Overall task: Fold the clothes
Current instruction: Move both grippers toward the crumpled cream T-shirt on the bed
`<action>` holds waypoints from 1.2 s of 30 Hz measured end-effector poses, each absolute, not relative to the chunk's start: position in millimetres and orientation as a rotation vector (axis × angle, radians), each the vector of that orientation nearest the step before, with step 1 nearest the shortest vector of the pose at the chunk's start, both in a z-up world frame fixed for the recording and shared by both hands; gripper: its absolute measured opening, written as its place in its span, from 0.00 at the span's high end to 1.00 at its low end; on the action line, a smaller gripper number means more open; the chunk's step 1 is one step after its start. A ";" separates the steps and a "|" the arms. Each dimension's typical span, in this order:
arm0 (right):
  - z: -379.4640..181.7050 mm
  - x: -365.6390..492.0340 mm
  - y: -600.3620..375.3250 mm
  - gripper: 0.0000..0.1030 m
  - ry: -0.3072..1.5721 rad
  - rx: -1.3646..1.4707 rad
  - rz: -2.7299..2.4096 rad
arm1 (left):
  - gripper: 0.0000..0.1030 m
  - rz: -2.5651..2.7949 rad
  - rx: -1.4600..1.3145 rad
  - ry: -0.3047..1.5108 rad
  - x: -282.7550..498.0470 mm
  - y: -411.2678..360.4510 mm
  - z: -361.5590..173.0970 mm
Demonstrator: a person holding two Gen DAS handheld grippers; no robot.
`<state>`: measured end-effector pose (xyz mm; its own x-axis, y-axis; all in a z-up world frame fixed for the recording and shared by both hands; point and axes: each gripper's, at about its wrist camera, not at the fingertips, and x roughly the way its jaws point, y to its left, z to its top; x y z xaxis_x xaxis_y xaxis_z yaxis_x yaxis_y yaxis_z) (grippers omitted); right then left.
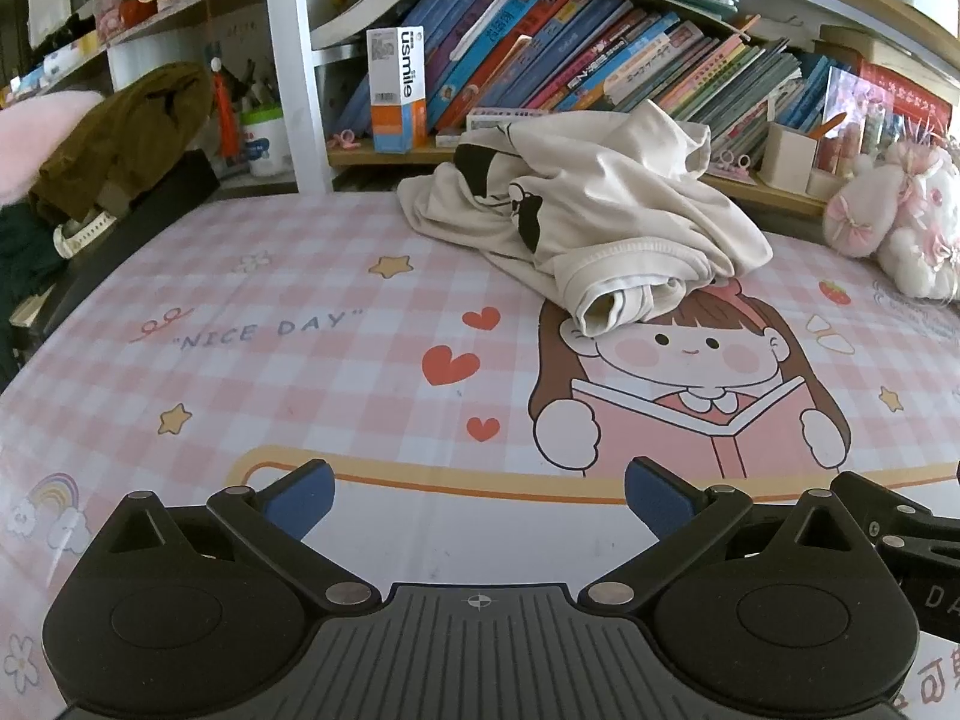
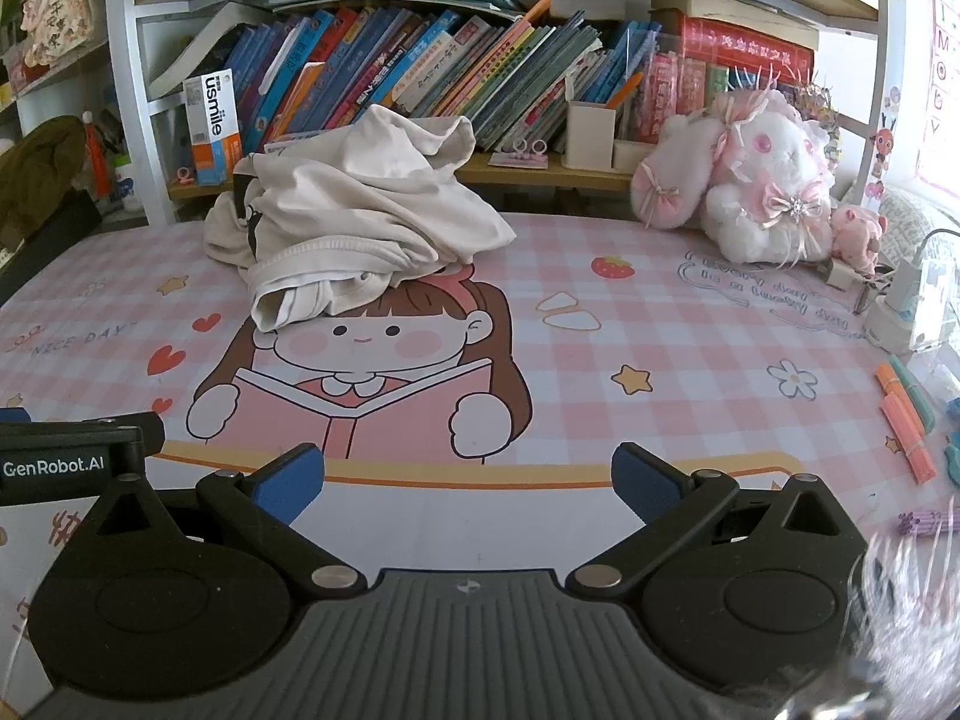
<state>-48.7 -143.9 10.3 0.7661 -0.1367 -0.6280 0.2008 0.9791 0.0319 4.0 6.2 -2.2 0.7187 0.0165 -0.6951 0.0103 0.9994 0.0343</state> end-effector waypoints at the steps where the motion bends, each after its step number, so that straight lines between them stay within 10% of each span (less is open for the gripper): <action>1: 10.2 -48.6 -143.8 0.00 0.674 0.099 -0.184 | 0.00 0.004 0.037 0.770 4.2 6.2 -2.3; 36: -4.5 -44.4 -158.5 0.00 0.710 0.185 -0.149 | 0.00 -0.049 0.003 0.735 -0.3 -4.7 -7.9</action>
